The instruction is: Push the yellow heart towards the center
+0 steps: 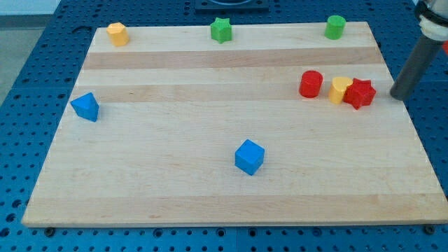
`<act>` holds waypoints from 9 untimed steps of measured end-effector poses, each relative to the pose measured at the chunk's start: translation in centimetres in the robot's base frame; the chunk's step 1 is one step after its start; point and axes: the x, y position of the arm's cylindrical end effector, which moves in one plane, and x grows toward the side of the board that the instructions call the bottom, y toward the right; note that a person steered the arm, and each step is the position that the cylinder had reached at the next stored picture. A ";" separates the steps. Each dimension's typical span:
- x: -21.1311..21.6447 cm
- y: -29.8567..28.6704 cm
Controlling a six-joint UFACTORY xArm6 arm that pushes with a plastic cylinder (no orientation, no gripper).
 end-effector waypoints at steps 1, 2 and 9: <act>0.0 -2.7; 0.0 -3.3; 3.2 -12.4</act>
